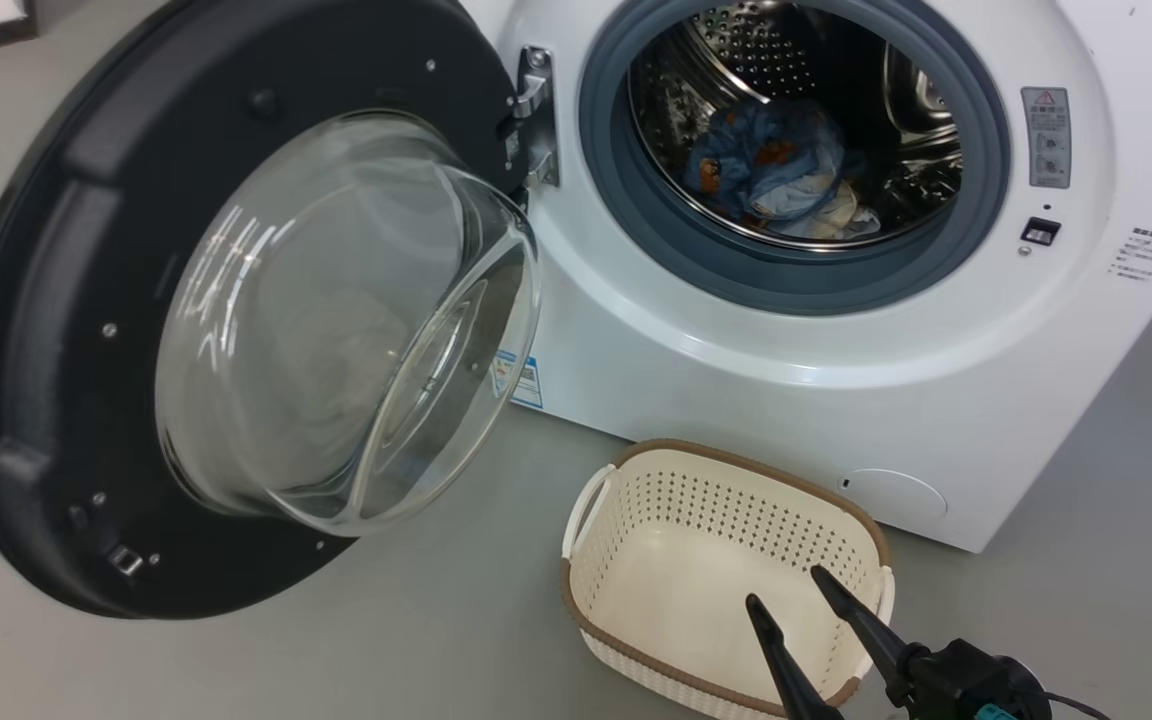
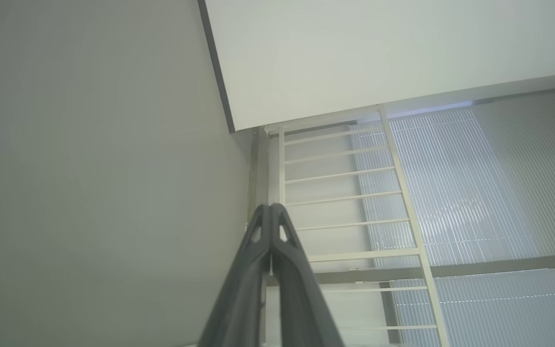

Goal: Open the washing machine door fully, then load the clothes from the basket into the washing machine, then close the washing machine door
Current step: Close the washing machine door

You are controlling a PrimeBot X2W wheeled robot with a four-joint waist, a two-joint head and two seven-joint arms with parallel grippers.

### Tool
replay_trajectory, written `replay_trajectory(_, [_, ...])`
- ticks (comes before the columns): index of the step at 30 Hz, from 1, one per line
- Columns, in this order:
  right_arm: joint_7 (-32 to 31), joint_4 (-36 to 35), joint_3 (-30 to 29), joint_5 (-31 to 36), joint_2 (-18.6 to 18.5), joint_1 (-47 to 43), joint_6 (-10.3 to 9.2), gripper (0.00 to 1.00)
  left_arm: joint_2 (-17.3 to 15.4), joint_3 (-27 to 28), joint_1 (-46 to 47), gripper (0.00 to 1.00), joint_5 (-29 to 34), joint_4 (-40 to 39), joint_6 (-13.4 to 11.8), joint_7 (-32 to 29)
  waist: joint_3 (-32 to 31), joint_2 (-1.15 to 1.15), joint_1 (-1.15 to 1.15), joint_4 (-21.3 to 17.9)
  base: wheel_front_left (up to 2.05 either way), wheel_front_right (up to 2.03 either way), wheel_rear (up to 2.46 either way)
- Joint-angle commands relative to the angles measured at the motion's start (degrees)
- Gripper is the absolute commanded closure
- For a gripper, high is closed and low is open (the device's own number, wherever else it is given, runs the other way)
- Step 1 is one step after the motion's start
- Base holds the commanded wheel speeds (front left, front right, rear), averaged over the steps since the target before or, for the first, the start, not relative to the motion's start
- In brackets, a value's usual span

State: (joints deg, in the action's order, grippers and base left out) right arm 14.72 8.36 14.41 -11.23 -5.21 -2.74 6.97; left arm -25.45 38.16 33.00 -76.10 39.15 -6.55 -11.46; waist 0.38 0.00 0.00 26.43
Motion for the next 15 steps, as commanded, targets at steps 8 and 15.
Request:
replay_trajectory(8, [0.28,-0.90,1.90,-0.77,-0.98,2.44,0.52,0.00,-4.06,-1.85,6.67,1.00,-1.23,6.26,3.12,-4.05,0.73,0.00,0.00,-1.88,0.00,0.00,0.00])
replay_trajectory(15, [0.28,-0.78,1.98,-0.88,-1.56,2.40,0.52,0.00,-2.58,-2.21,7.68,1.00,-3.70,10.44,6.70,-8.84,0.47,0.00,0.00,-2.66,0.00,0.00,0.00])
